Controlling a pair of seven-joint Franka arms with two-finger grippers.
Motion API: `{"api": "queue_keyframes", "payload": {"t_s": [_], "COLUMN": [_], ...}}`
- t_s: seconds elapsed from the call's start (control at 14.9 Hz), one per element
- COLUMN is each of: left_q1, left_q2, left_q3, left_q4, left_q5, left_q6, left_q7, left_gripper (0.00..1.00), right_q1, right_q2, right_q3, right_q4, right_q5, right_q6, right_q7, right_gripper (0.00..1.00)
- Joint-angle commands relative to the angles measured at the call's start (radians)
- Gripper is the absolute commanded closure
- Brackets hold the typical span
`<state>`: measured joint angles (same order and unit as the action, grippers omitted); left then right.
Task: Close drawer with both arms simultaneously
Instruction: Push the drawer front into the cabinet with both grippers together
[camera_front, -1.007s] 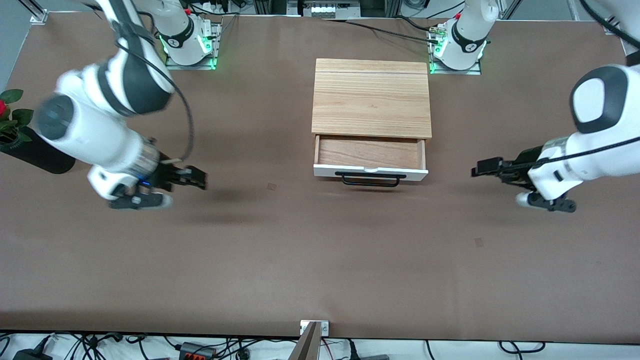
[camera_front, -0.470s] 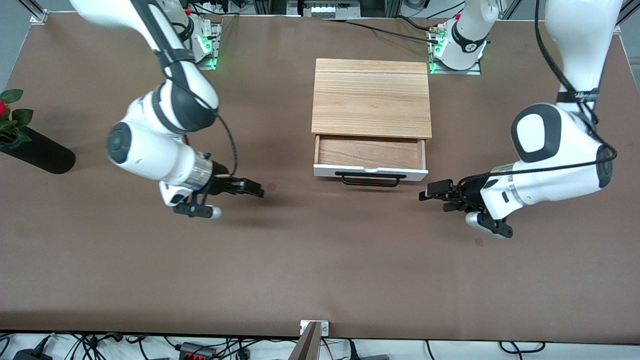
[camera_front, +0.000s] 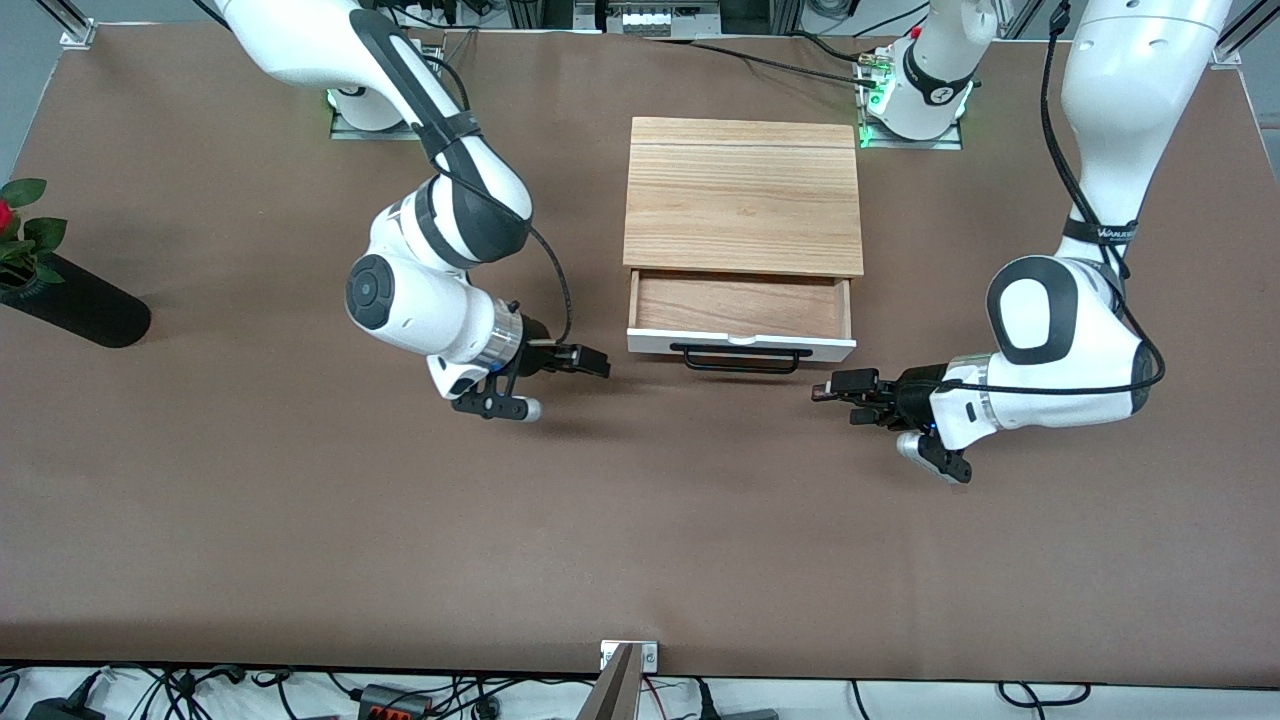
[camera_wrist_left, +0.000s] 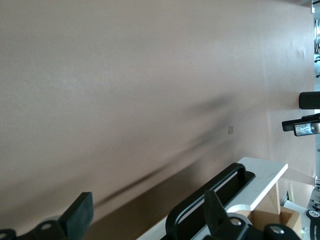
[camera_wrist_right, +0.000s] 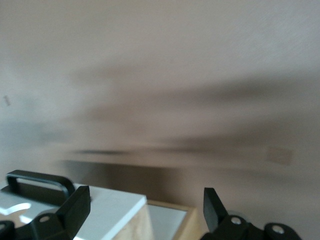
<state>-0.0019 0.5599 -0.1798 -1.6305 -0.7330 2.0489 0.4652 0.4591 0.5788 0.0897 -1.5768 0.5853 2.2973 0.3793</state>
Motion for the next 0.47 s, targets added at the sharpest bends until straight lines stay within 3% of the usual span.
{"api": "queue_keyframes", "payload": {"t_s": [0.0,0.2,0.4], "left_q1": [0.011,0.016,0.016], "left_q2": [-0.011,-0.018,-0.02], "left_q3": [-0.033,-0.035,-0.035], "left_q4": [-0.051,-0.098,-0.126], "left_q5": [-0.029,-0.054,-0.092], "left_q6": [0.008,-0.001,-0.003], "left_q7": [0.03,0.023,0.01], "left_gripper": [0.05,0.07,0.07], "right_q1": [0.013,0.021,0.047], "right_q2": [0.012,0.041,0.079], "right_q3": [-0.007,-0.007,-0.007], "right_q4": [0.031,0.046,0.075], "right_q5": [0.039,0.106,0.111], "right_q6": [-0.002,-0.004,-0.004], "right_q7": [0.007,-0.008,-0.014], "right_gripper": [0.0,0.0,0.0]}}
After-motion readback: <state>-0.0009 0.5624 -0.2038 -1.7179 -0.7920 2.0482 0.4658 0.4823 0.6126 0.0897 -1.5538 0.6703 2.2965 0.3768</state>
